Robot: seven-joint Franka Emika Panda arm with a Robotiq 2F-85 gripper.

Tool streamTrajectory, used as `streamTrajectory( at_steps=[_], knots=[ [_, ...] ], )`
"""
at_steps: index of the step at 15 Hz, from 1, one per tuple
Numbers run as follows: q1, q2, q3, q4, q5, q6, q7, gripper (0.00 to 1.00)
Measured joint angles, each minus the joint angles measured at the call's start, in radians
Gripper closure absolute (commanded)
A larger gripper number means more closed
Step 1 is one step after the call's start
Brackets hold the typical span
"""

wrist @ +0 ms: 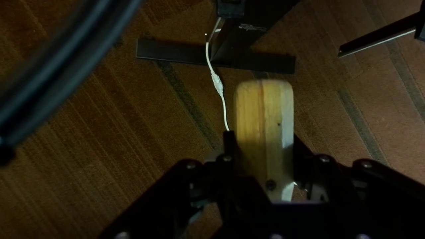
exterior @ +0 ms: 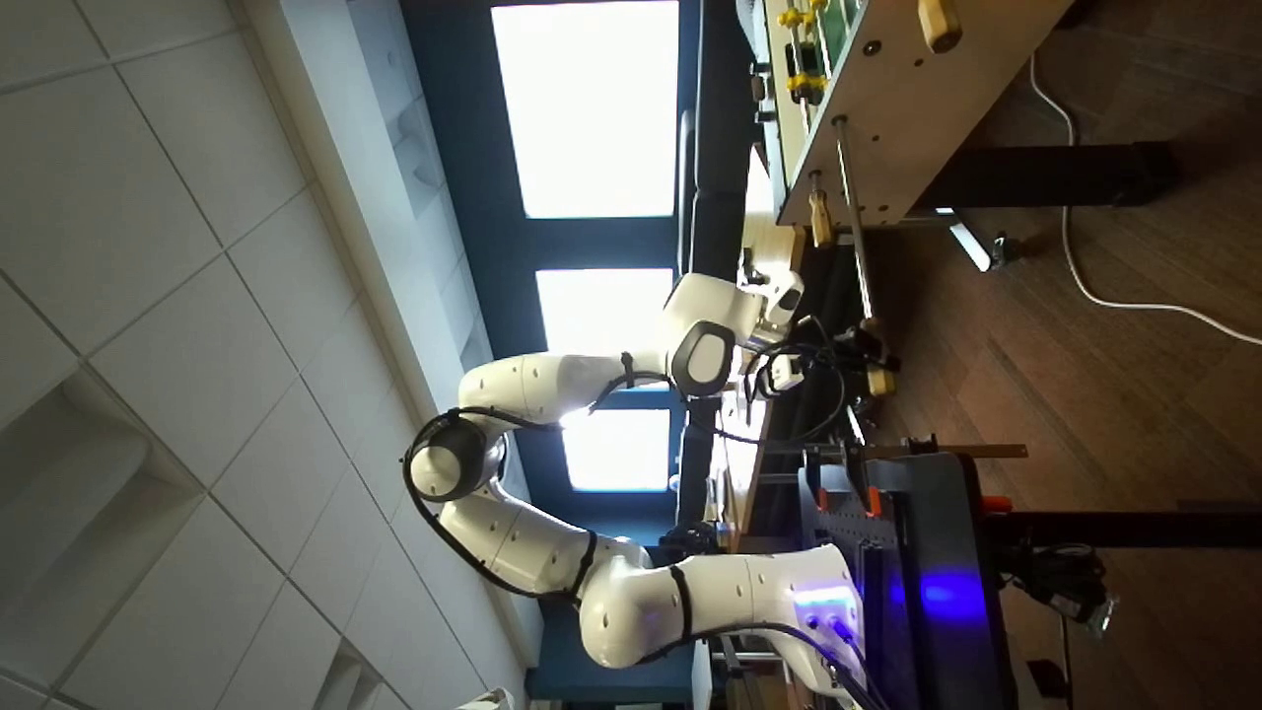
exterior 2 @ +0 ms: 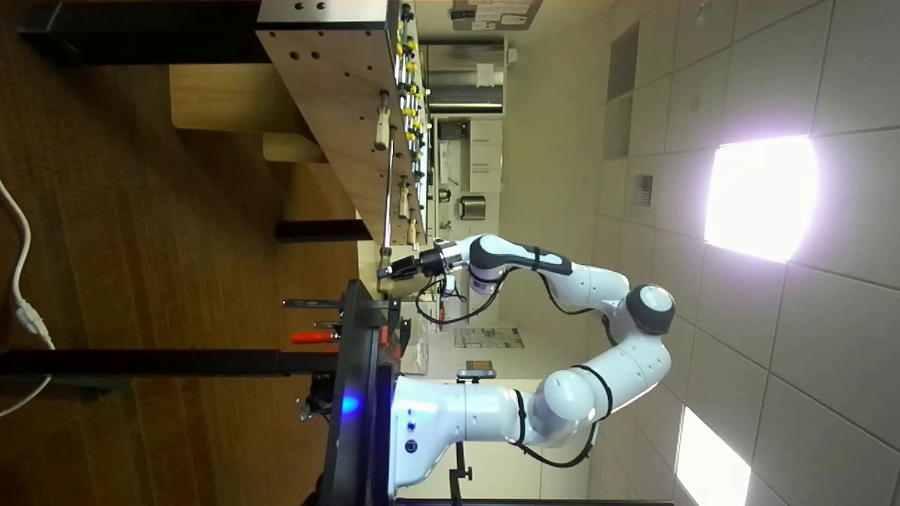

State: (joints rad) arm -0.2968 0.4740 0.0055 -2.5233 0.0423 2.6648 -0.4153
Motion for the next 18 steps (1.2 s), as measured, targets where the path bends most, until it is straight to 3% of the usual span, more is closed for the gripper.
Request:
streamTrajectory(
  at_steps=[8,18],
  knots=[
    [0.022,0.013,0.014,0.08,-0.02,-0.036,0.006,0.85],
    [0.106,0.16,0.009,0.398,-0.099,-0.206,0.137,0.85]
  ],
)
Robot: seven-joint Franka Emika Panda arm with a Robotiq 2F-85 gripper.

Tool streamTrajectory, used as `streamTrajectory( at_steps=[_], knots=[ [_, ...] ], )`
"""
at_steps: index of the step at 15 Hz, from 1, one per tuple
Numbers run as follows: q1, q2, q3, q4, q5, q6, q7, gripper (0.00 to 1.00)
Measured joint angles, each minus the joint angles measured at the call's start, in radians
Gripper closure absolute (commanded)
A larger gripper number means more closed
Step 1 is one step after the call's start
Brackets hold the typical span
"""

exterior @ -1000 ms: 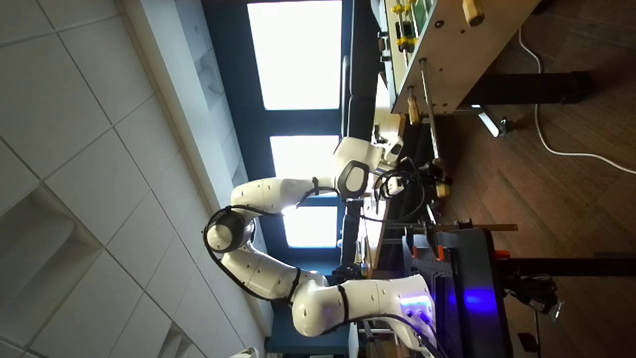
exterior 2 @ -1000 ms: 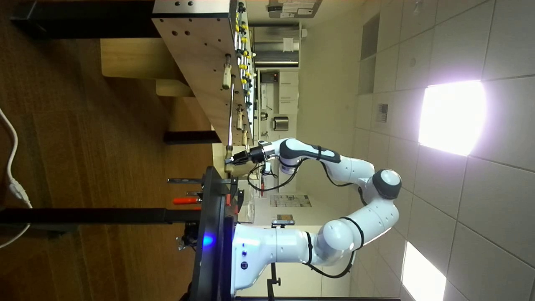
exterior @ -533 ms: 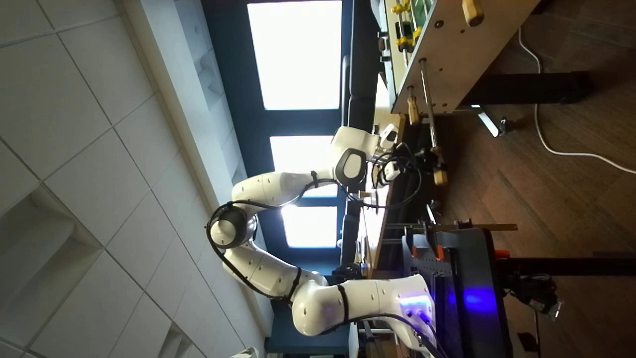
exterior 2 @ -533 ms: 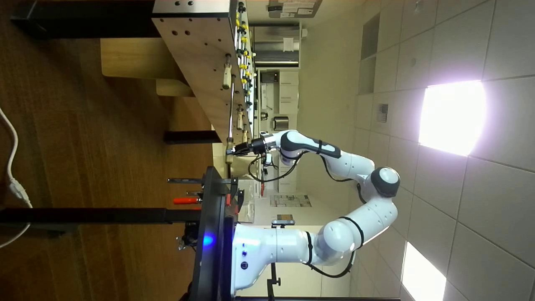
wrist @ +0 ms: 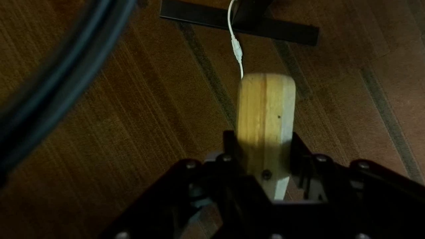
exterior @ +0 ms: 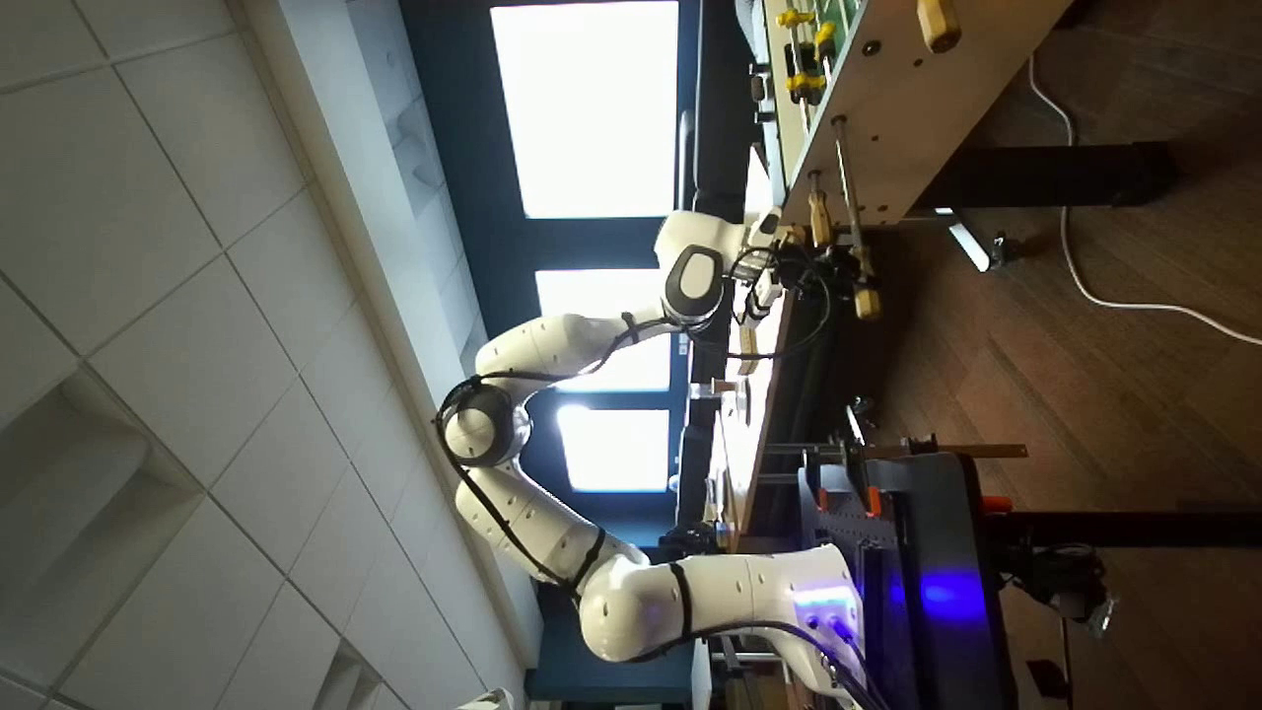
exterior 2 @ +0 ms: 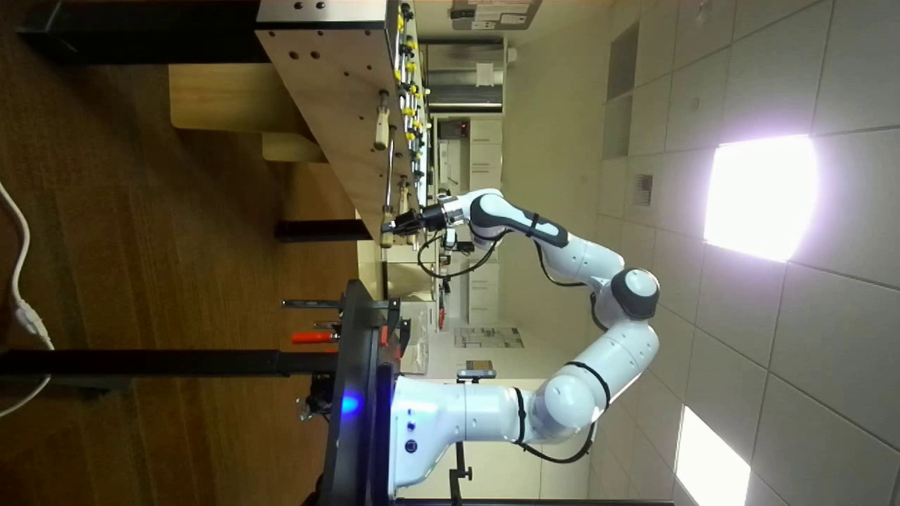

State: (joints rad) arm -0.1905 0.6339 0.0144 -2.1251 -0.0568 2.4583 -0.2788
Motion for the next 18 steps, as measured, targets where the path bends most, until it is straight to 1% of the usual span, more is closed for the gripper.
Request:
streamTrajectory(
  at_steps=[5,10,18],
  knots=[
    [0.028,0.097,0.0,0.202,-0.01,-0.128,0.03,0.85],
    [0.049,0.19,0.001,0.394,-0.013,-0.228,0.046,0.85],
    [0.079,0.32,0.001,0.651,-0.039,-0.327,0.088,0.85]
  ],
)
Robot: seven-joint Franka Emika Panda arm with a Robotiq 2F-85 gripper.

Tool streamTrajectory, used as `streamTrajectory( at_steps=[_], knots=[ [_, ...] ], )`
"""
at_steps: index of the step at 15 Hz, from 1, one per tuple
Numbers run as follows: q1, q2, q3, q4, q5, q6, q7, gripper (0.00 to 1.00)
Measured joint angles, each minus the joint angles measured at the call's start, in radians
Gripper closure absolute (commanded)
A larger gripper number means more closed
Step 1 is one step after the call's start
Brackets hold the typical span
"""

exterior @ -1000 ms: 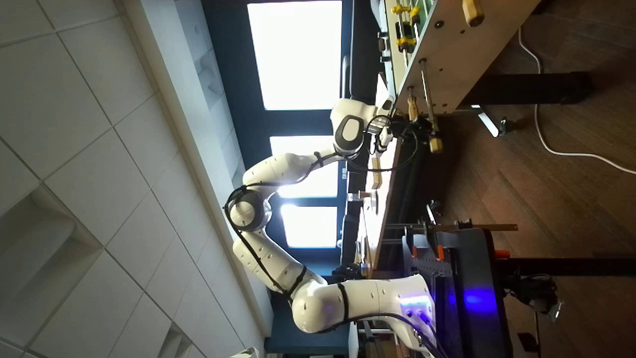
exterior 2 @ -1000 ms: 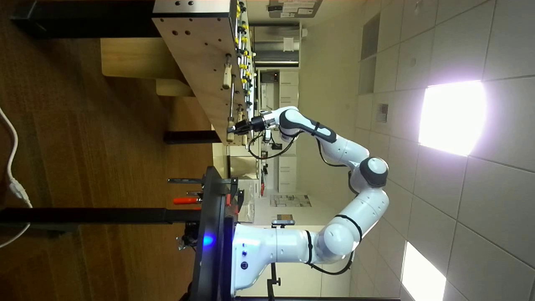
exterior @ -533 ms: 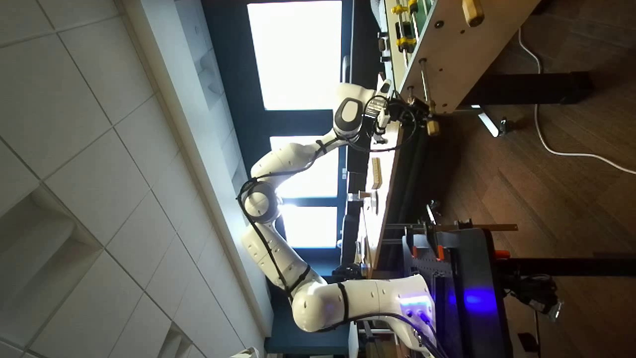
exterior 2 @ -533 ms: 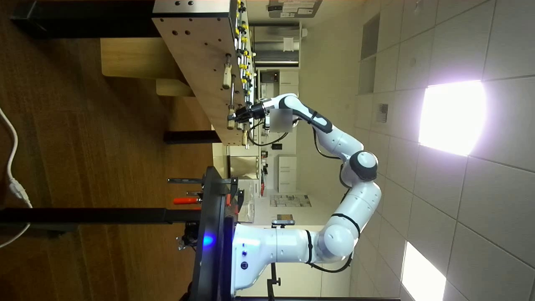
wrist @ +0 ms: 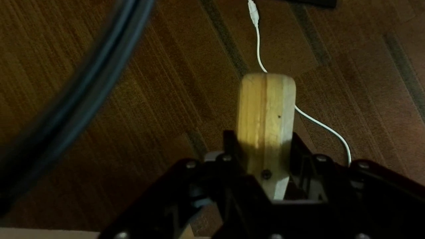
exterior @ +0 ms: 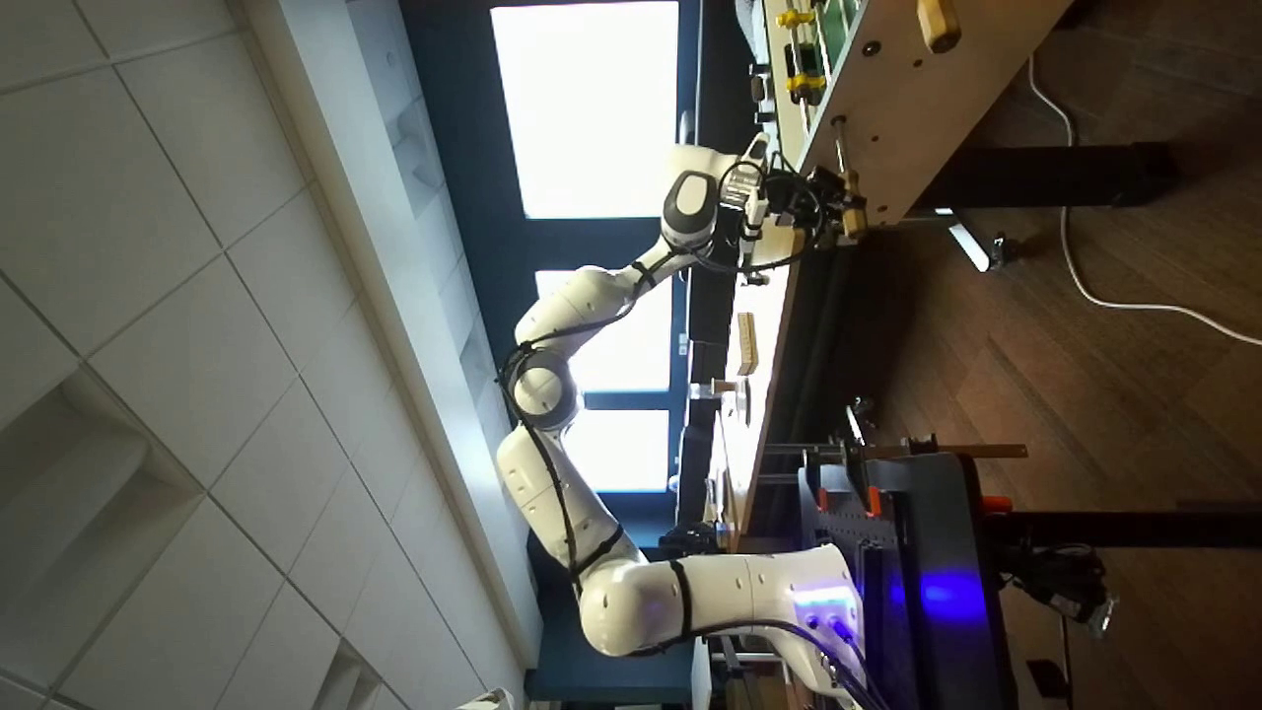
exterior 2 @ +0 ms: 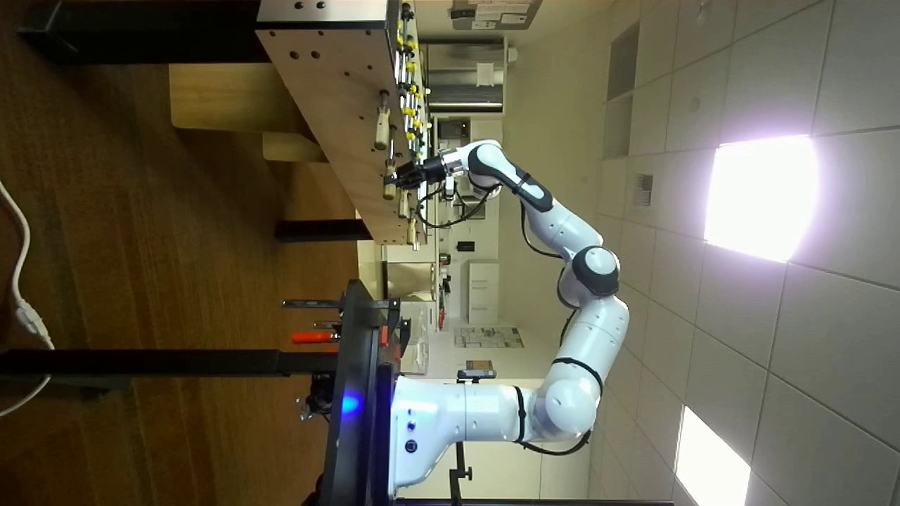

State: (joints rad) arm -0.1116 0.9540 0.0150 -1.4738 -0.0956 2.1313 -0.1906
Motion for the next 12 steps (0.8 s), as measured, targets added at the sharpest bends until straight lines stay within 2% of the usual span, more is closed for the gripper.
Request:
streamTrajectory(
  at_steps=[12],
  knots=[
    [0.034,0.144,-0.008,0.274,-0.019,-0.031,0.058,0.85]
  ],
)
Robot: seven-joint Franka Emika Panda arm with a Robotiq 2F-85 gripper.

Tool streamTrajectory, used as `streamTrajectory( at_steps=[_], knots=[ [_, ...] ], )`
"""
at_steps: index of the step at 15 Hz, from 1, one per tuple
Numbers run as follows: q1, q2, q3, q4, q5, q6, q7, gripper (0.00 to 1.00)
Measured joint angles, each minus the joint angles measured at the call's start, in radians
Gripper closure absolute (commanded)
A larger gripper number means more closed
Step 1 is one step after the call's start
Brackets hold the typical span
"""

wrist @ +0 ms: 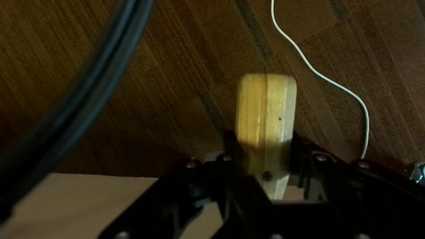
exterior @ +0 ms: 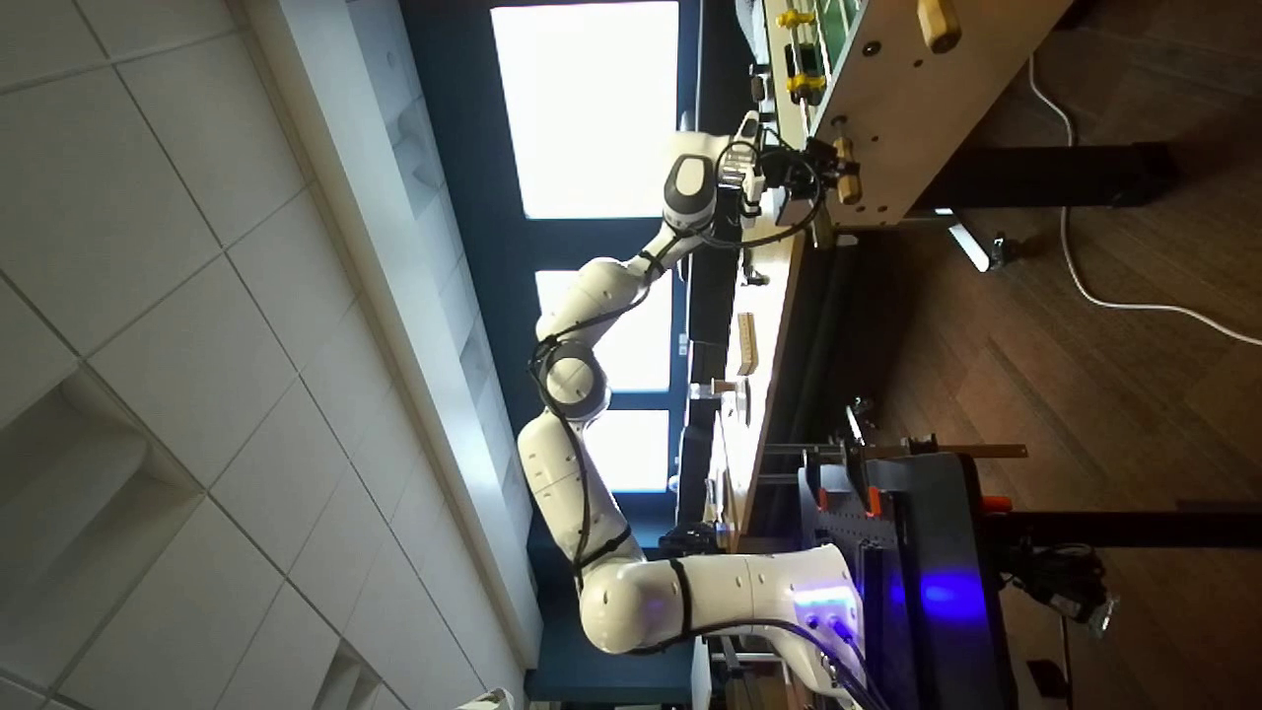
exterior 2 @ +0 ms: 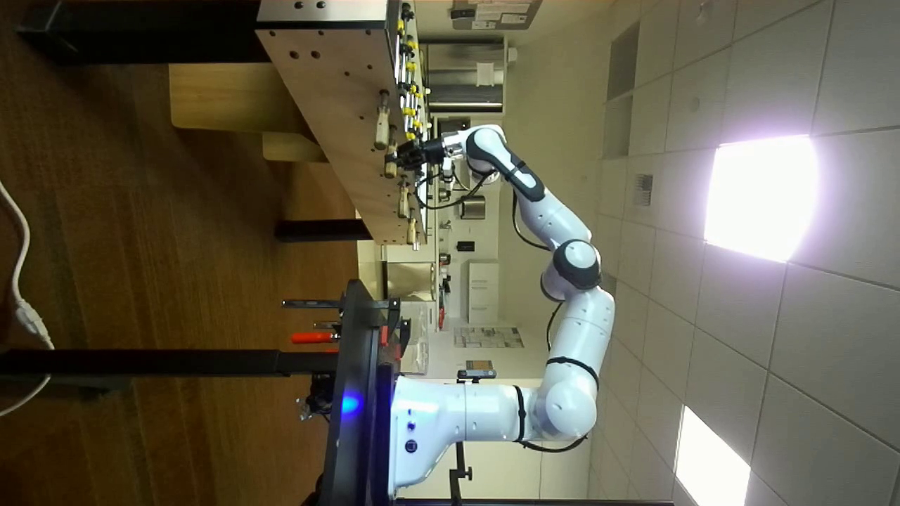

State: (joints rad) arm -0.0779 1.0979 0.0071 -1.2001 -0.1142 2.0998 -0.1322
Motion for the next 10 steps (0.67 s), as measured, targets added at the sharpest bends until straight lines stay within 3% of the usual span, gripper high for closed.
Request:
streamTrajectory(
  at_steps=[3,4,6,10],
  knots=[
    [0.002,0.009,-0.001,0.017,0.0,-0.017,0.0,0.85],
    [0.002,0.012,-0.001,0.023,0.0,-0.022,0.001,0.35],
    [0.004,0.018,-0.001,0.037,0.0,-0.032,0.0,0.27],
    [0.033,0.029,-0.003,0.088,0.0,-0.045,-0.002,0.0]
  ],
)
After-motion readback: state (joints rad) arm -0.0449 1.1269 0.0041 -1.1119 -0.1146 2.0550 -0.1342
